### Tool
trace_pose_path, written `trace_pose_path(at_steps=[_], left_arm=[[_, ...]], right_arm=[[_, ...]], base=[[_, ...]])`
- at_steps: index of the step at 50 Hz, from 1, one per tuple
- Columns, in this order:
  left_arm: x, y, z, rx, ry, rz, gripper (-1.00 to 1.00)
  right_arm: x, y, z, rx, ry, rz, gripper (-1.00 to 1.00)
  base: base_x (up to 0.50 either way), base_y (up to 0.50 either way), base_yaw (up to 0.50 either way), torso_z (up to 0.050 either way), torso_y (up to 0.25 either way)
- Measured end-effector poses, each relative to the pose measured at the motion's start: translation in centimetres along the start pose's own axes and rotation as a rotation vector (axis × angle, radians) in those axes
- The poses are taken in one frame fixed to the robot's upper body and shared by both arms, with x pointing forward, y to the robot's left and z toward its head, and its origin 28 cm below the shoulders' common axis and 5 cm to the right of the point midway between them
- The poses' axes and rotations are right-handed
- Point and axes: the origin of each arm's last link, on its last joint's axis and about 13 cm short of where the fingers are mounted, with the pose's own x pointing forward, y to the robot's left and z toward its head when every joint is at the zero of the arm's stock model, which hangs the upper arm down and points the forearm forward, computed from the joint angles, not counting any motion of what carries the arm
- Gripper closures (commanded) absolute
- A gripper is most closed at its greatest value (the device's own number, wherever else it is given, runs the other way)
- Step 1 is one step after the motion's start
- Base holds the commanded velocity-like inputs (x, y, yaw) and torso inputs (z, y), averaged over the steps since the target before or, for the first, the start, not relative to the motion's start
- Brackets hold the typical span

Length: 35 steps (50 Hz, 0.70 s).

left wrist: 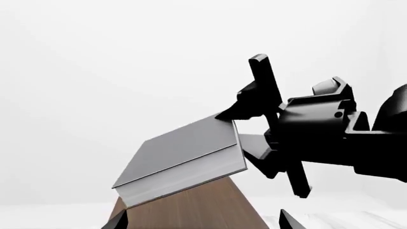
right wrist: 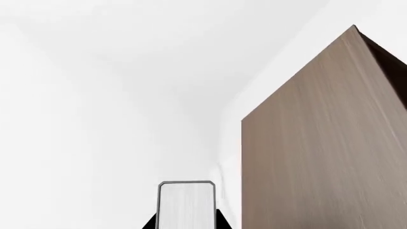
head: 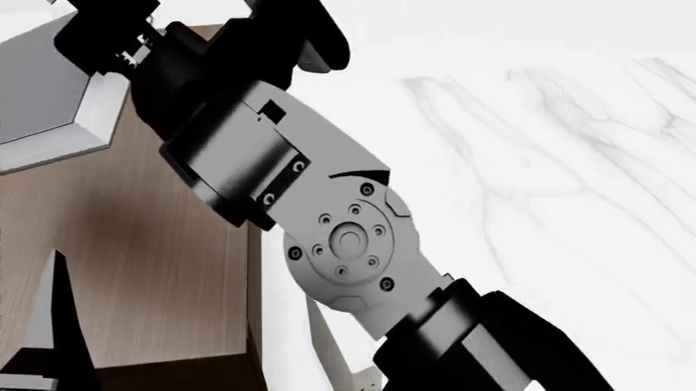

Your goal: Pick up the book in the middle and place it on the cabinet shelf.

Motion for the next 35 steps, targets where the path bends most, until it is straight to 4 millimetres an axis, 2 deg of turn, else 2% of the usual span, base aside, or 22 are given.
trace_pose_path(at_steps=[22, 35], left_arm=[[0.0, 0.0, 0.1, 0.000, 0.000, 0.003, -1.00], [0.0, 0.1, 0.0, 0.001, 0.001, 0.006, -1.00]], right_arm=[[0.2, -1.8, -1.8, -0.045, 0.057, -0.059, 1.00], [0.4, -2.6, -2.1, -0.046, 0.062, -0.072, 1.00]], base=[[0.00, 0.00, 0.00, 0.000, 0.001], [0.00, 0.00, 0.00, 0.000, 0.002]])
